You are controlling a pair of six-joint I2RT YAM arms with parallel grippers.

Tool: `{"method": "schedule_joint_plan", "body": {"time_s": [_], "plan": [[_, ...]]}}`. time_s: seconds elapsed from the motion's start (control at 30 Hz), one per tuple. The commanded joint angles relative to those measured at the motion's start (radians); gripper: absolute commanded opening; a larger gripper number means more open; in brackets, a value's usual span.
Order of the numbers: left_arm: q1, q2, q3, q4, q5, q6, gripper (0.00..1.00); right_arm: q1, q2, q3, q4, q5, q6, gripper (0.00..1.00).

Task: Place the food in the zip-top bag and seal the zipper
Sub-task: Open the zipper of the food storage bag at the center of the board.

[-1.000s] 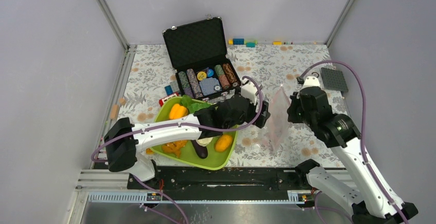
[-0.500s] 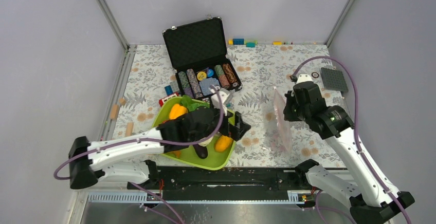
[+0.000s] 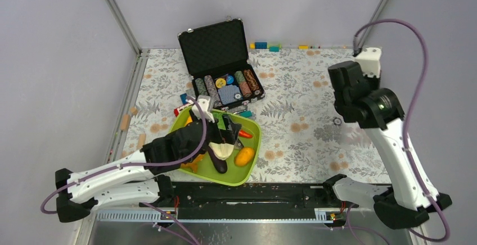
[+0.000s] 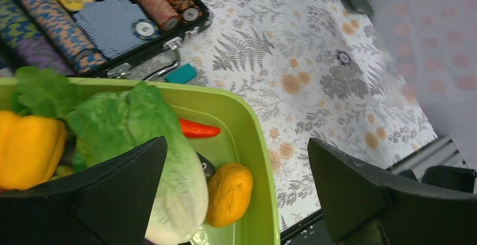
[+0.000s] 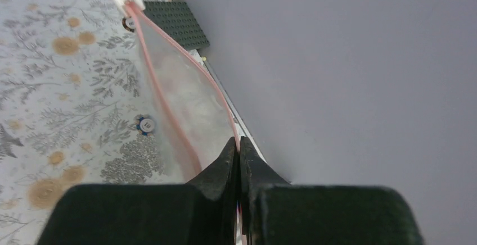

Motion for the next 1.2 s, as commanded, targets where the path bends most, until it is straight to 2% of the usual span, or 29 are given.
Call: {"method": "schedule_joint_plan", "body": {"time_s": [0.0, 0.1, 0.23, 0.33, 0.5, 0.63, 0.77, 0.87, 1.03, 1.17], "plan": [[0.019, -0.061, -0.043, -0.033, -0.096, -0.070, 0.99, 0.021, 0.122, -0.027, 0.011, 0.010, -0.033, 0.00], [0.024, -0.083, -0.073, -0.037, -0.075, -0.112, 0.99, 0.072, 0.171, -0.126, 0.102, -0.267, -0.001, 0.00], [0.025, -0.085, -0.089, -0.041, -0.027, -0.148, 0.99, 0.105, 0.172, -0.317, 0.333, -0.745, 0.104, 0.00], [0.025, -0.054, -0.093, -0.004, 0.016, -0.164, 0.99, 0.114, 0.161, -0.413, 0.460, -0.941, 0.166, 0.00], [0.025, 0.096, -0.048, 0.137, 0.141, -0.162, 0.99, 0.116, 0.102, -0.441, 0.463, -0.950, 0.188, 0.00], [0.025, 0.283, 0.066, 0.204, 0.236, -0.168, 0.99, 0.117, 0.064, -0.465, 0.446, -0.975, 0.201, 0.00], [0.025, 0.431, 0.182, 0.222, 0.262, -0.176, 0.99, 0.117, 0.035, -0.494, 0.450, -0.979, 0.203, 0.00], [0.025, 0.487, 0.240, 0.233, 0.275, -0.191, 0.99, 0.118, 0.019, -0.510, 0.449, -0.971, 0.203, 0.00], [0.026, 0.532, 0.238, 0.331, 0.330, -0.234, 0.99, 0.121, 0.010, -0.528, 0.454, -0.968, 0.215, 0.00], [0.028, 0.582, 0.262, 0.347, 0.367, -0.250, 0.99, 0.123, 0.004, -0.530, 0.463, -0.967, 0.225, 0.00]]}}
